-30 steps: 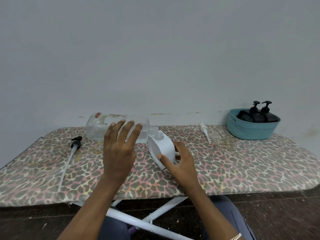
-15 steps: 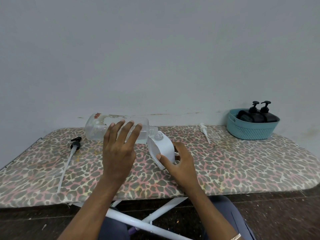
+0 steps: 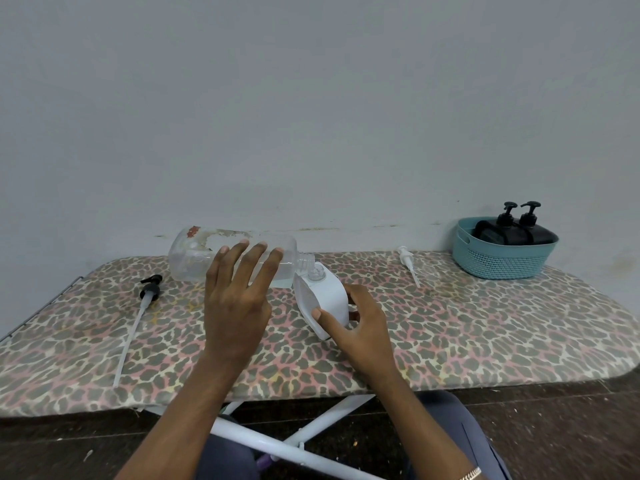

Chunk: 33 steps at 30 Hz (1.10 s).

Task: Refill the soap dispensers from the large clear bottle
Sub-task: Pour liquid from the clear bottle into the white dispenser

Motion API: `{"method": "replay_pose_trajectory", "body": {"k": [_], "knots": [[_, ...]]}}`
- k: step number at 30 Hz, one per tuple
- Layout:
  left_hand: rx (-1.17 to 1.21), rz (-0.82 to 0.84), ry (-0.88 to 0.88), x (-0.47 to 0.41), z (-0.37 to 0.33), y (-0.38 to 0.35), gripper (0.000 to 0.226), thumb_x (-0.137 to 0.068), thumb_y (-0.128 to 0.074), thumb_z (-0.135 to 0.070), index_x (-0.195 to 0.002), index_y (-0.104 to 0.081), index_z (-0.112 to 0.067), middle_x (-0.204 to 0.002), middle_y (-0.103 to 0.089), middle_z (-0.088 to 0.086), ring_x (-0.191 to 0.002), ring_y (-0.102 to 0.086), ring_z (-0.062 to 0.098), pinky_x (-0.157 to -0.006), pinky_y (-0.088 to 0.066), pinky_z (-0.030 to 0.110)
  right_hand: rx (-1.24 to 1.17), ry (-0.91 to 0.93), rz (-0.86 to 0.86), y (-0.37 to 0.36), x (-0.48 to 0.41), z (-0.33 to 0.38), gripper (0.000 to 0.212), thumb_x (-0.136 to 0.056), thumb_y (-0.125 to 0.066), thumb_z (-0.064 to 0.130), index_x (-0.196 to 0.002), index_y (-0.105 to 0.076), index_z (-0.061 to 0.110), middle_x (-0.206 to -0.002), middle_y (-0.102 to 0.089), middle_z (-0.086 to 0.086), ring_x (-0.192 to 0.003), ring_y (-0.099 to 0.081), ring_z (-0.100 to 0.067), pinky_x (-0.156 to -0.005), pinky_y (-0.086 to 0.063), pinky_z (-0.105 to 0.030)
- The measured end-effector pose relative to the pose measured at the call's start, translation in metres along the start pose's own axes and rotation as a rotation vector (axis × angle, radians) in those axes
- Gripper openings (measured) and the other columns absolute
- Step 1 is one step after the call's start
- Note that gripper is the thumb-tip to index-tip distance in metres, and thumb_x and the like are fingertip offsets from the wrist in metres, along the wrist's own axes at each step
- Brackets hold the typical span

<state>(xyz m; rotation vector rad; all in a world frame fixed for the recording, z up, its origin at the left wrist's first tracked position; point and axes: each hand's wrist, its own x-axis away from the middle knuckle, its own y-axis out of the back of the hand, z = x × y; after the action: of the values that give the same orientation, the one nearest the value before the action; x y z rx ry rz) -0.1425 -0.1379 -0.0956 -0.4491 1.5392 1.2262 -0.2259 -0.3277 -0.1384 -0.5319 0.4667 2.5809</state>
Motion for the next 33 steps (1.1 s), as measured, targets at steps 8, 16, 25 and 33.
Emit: {"method": "replay_pose_trajectory", "body": {"k": [8,16,25,33], "knots": [[0.001,0.005,0.005,-0.0002,-0.0003,0.0007,0.071,-0.074,-0.064,0.021,-0.138,-0.064,-0.009,-0.137,-0.064,0.015,-0.135,-0.054,0.04,-0.124,-0.026,0.05,0.009,-0.002,-0.001,-0.0001,-0.0008,-0.0014,0.047,-0.088,-0.081,0.049,-0.127,-0.062,0.031,-0.121,-0.064,0.021,-0.111,-0.061,0.007,-0.081,-0.051,-0.01],[0.0,-0.001,-0.005,-0.0003,0.0,0.0005,0.066,-0.078,-0.055,0.017,-0.139,-0.063,-0.009,-0.137,-0.064,0.015,-0.136,-0.053,0.039,-0.124,-0.026,0.05,0.01,0.001,-0.002,-0.0001,-0.0011,-0.0013,0.049,-0.088,-0.081,0.05,-0.128,-0.062,0.03,-0.122,-0.064,0.019,-0.111,-0.061,0.006,-0.08,-0.051,-0.011],[-0.004,-0.015,-0.004,-0.0011,-0.0005,0.001,0.067,-0.077,-0.053,0.017,-0.137,-0.065,-0.008,-0.136,-0.065,0.015,-0.134,-0.054,0.04,-0.123,-0.028,0.051,0.005,0.011,-0.005,-0.0004,-0.0016,-0.0018,0.048,-0.088,-0.082,0.048,-0.126,-0.063,0.027,-0.12,-0.065,0.016,-0.11,-0.061,0.006,-0.079,-0.05,-0.01],[-0.009,-0.01,-0.003,-0.001,-0.0007,0.0013,0.067,-0.077,-0.052,0.017,-0.138,-0.065,-0.009,-0.136,-0.065,0.015,-0.135,-0.054,0.04,-0.124,-0.026,0.05,0.001,0.012,0.0,-0.0001,-0.0014,-0.0023,0.048,-0.088,-0.081,0.05,-0.126,-0.063,0.028,-0.121,-0.066,0.016,-0.11,-0.062,0.004,-0.08,-0.05,-0.01]]}}
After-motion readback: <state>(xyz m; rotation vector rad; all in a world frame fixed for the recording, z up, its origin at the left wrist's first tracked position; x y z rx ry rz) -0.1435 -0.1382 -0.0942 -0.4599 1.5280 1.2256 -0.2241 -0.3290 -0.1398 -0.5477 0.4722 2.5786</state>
